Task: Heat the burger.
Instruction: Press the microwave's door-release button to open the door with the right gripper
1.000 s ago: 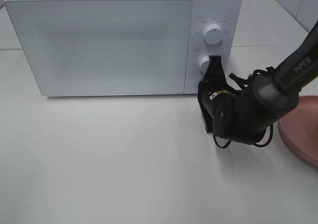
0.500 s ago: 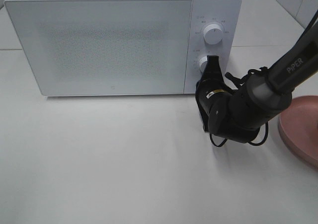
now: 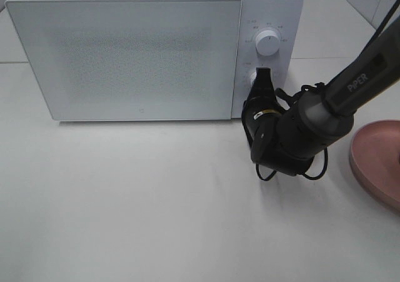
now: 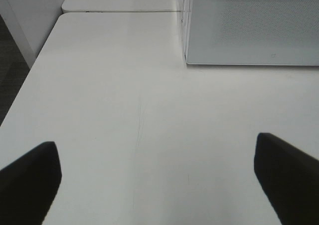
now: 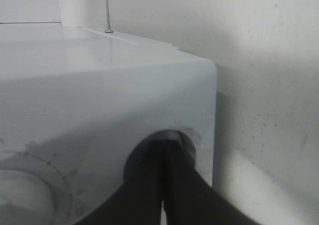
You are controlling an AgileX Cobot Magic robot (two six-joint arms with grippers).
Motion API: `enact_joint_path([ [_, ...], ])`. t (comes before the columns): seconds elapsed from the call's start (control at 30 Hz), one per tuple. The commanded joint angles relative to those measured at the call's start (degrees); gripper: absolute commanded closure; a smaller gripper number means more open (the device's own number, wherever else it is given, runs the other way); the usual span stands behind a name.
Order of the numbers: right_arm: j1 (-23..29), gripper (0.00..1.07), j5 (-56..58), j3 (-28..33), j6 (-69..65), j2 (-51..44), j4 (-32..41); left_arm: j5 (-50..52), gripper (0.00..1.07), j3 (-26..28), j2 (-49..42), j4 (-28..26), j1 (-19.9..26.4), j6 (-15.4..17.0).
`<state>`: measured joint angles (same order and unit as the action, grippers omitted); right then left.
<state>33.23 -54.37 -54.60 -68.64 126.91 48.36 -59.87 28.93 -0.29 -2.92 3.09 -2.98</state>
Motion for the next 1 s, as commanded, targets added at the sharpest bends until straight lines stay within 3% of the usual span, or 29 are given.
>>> enact_joint_path([
  [0.03, -1.49, 1.07, -7.73, -4.76, 1.15, 1.78, -6.02, 0.52, 0.09, -0.17, -1.20, -0.17, -0.23, 0.17],
  [1.0, -1.55, 1.07, -4.70, -5.16, 4.64, -0.23, -2.98, 0.52, 0.09, -0.17, -1.20, -0.17, -0.23, 0.17],
])
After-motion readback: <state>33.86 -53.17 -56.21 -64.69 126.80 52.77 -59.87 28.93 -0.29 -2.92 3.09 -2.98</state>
